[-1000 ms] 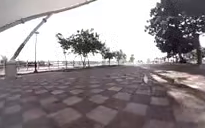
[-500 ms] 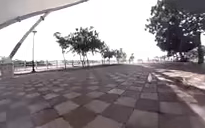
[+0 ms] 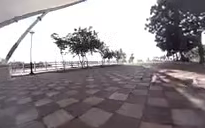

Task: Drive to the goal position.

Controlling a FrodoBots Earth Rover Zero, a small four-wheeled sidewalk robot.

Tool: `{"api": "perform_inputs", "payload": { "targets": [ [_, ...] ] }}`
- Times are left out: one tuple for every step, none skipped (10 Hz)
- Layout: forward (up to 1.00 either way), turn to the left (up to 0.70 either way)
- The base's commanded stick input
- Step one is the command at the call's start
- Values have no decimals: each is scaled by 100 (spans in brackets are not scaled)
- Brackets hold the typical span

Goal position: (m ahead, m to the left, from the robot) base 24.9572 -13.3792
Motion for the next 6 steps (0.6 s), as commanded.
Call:
{"api": "perform_inputs", "payload": {
  "targets": [
    [70,0],
    [70,0],
    [70,0],
    [70,0],
    [70,0],
    [70,0]
  ]
}}
